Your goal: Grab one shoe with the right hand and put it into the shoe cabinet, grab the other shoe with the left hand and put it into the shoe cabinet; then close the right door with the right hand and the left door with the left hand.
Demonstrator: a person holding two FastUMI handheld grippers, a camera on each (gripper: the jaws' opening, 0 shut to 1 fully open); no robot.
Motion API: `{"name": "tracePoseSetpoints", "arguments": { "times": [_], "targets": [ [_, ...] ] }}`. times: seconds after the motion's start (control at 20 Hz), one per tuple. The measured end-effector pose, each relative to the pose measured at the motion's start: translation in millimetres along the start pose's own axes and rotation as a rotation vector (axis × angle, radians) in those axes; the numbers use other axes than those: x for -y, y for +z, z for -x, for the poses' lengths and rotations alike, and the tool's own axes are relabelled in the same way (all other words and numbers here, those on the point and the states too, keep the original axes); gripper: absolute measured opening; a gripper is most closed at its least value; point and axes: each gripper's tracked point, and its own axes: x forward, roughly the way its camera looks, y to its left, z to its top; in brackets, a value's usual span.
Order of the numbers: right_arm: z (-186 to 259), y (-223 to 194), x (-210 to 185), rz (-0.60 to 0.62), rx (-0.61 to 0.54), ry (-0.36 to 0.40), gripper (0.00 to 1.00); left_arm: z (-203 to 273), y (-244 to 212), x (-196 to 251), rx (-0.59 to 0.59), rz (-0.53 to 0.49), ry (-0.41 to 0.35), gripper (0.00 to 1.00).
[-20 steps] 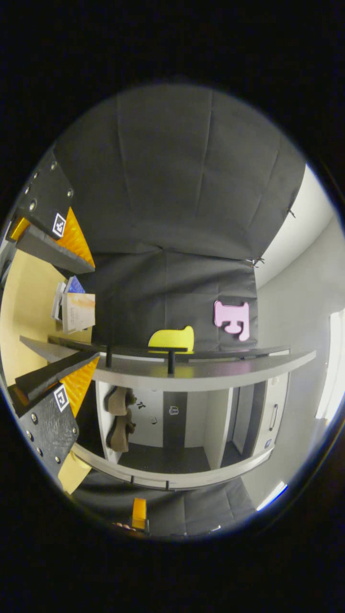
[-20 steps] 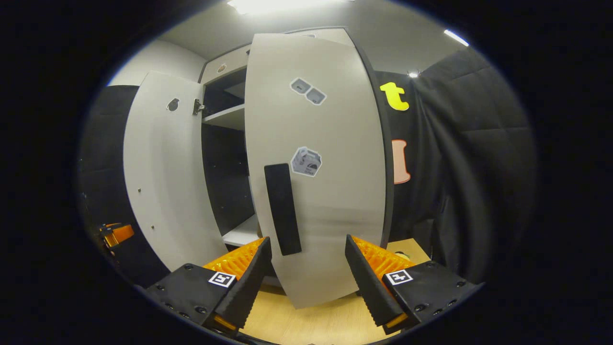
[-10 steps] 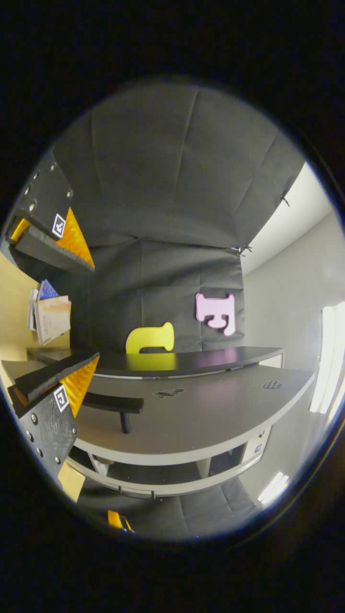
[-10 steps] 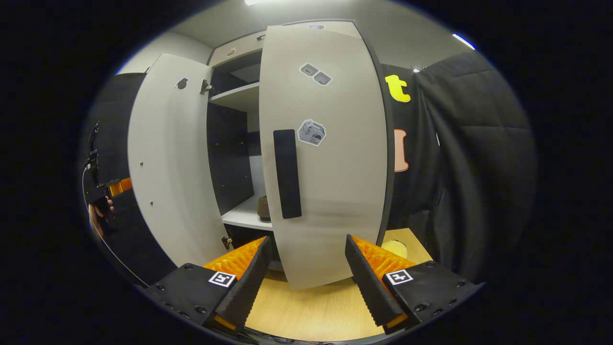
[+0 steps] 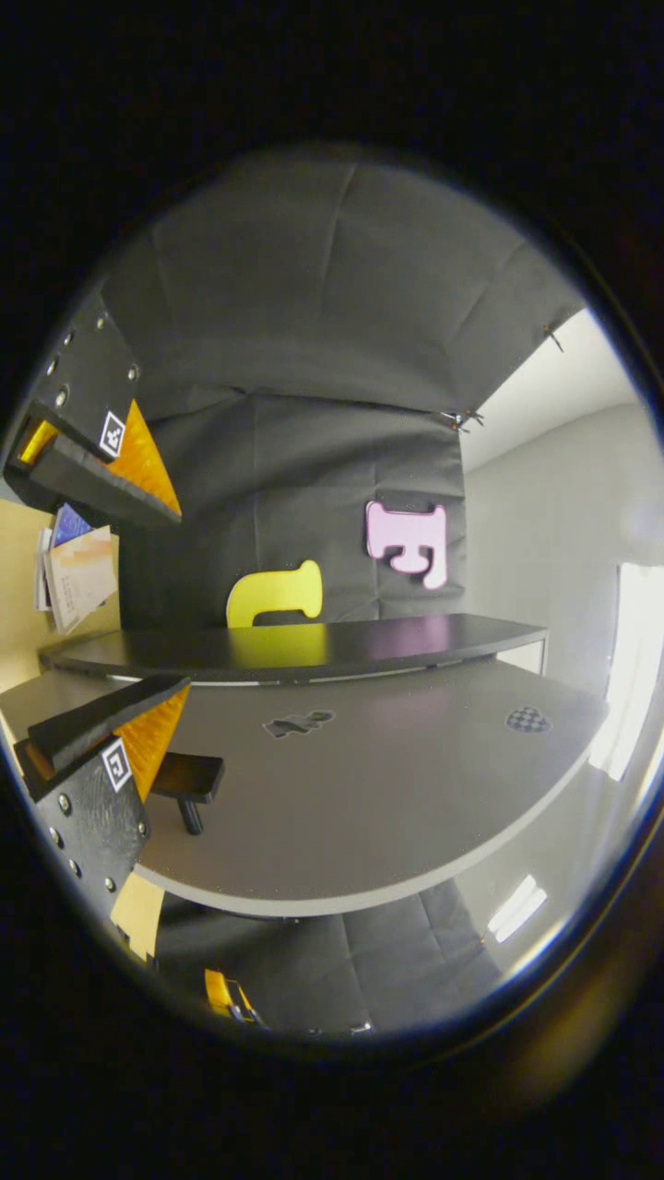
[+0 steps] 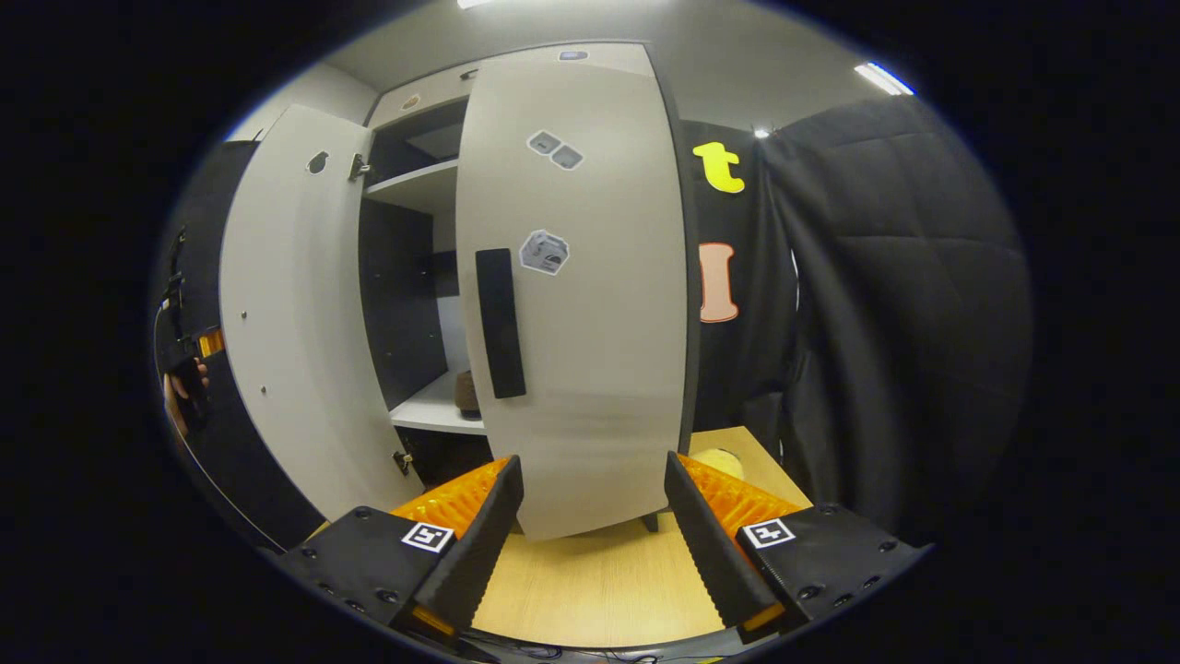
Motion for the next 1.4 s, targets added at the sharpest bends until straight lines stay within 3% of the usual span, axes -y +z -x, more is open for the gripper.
{"name": "tracePoseSetpoints", "arguments": {
  "times": [0.3, 0.45, 0.6, 0.65, 0.85, 0.95, 1.1, 1.2, 1.25, 1.4],
  "targets": [
    [-7.0, 5.0, 32.9, -0.064, 0.005, -0.032, 0.98, -0.5, 2.2, 20.1, -0.047, -0.020, 0.013, 0.93],
    [-16.4, 8.0, 44.0, -0.056, 0.004, -0.006, 0.98, -8.4, -5.9, 63.7, -0.063, 0.037, -0.021, 0.94],
    [-20.8, 12.3, 53.5, -0.056, 0.004, 0.029, 0.98, -14.6, -5.4, 100.9, -0.068, 0.044, -0.008, 0.93],
    [-21.9, 13.5, 58.6, -0.056, 0.008, 0.034, 0.98, -19.0, -8.0, 115.7, -0.075, 0.061, -0.007, 1.00],
    [-27.5, 14.3, 76.5, -0.050, 0.013, 0.055, 0.98, -49.9, -9.7, 192.5, -0.065, 0.105, -0.058, 1.00],
    [-29.5, 15.4, 83.8, -0.058, 0.012, 0.068, 0.98, -56.2, -12.8, 215.1, -0.077, 0.095, -0.048, 1.00],
    [-34.5, 25.1, 97.1, -0.063, 0.036, 0.075, 0.98, -44.2, -6.2, 217.4, -0.073, 0.040, 0.036, 1.00],
    [-40.4, 30.8, 103.8, -0.040, 0.053, 0.070, 0.98, -32.5, -2.1, 210.4, -0.069, 0.059, 0.063, 1.00],
    [-43.5, 32.3, 104.4, -0.028, 0.056, 0.070, 0.98, -29.2, 0.4, 200.1, -0.067, 0.072, 0.076, 0.93],
    [-52.3, 42.6, 98.6, -0.017, 0.076, 0.085, 0.98, -6.4, 5.2, 182.3, -0.051, 0.100, 0.128, 1.00]
  ]
}}
